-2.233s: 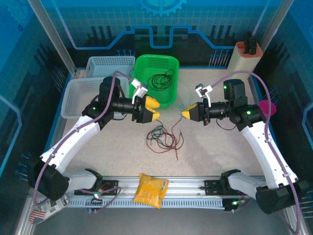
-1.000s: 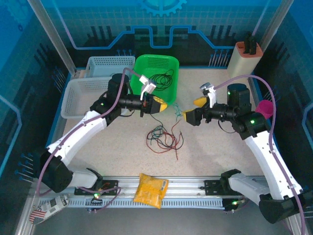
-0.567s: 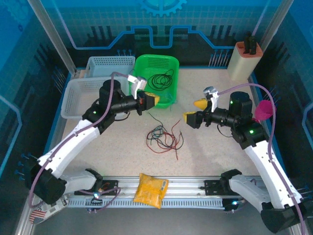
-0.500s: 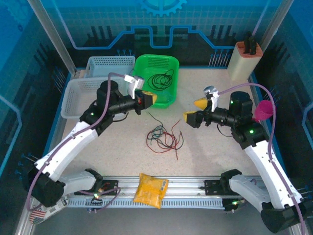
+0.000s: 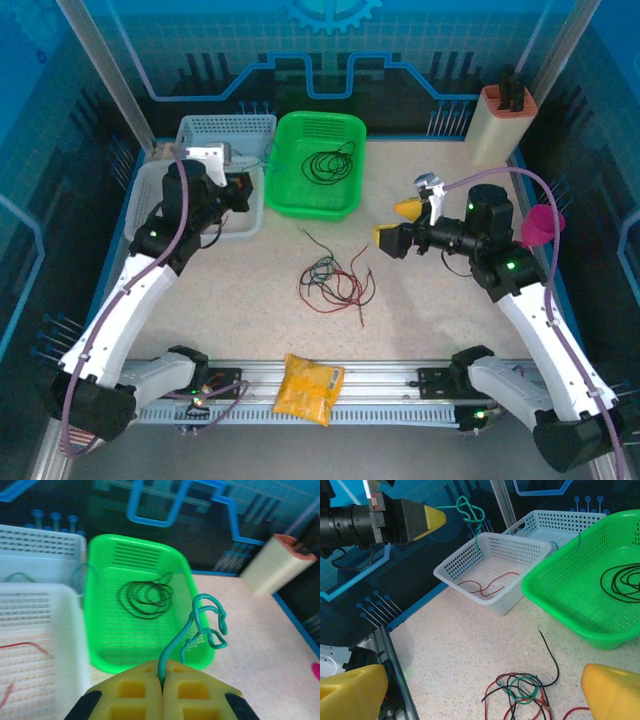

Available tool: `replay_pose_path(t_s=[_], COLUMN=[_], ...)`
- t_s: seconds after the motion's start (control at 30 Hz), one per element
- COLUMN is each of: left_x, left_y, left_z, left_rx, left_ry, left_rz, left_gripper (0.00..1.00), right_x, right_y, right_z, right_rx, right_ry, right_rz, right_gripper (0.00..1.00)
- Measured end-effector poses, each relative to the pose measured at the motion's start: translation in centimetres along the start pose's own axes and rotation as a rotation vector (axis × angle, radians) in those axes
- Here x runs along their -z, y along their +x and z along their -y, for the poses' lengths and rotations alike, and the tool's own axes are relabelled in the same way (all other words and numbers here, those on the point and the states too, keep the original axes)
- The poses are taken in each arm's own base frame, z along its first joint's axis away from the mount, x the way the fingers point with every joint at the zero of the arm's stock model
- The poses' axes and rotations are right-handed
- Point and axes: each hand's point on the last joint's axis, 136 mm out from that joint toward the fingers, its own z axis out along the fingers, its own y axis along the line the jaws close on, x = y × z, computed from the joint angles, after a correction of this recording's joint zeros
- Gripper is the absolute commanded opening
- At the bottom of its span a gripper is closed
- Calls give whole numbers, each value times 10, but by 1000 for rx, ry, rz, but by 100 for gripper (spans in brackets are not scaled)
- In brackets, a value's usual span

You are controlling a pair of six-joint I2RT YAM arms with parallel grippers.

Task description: Untangle the cables

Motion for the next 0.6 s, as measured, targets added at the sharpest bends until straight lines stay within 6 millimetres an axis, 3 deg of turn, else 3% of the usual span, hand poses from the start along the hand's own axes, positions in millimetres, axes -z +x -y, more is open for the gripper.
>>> replay_pose_path(t_s=[0.17,0.3,0.43,0.6], left_x=[-23,-58,-92,-150], left_y=[-18,-41,-50,-79], left_z=[-46,-90,-119,-151], left_rx=[76,130,154,161], left_ry=[-131,-228,-275,-306], left_rz=[-19,-26,-46,-29], left_gripper=[0,0,0,0], right_x=[-6,-13,-16,-25], right_y=[3,8,9,12], right_z=[9,17,22,31], right_rx=[-14,-32,-38,-72], right_ry=[27,49,70,78], right_rz=[-15,-40,-45,-65], right_gripper=[100,100,100,100])
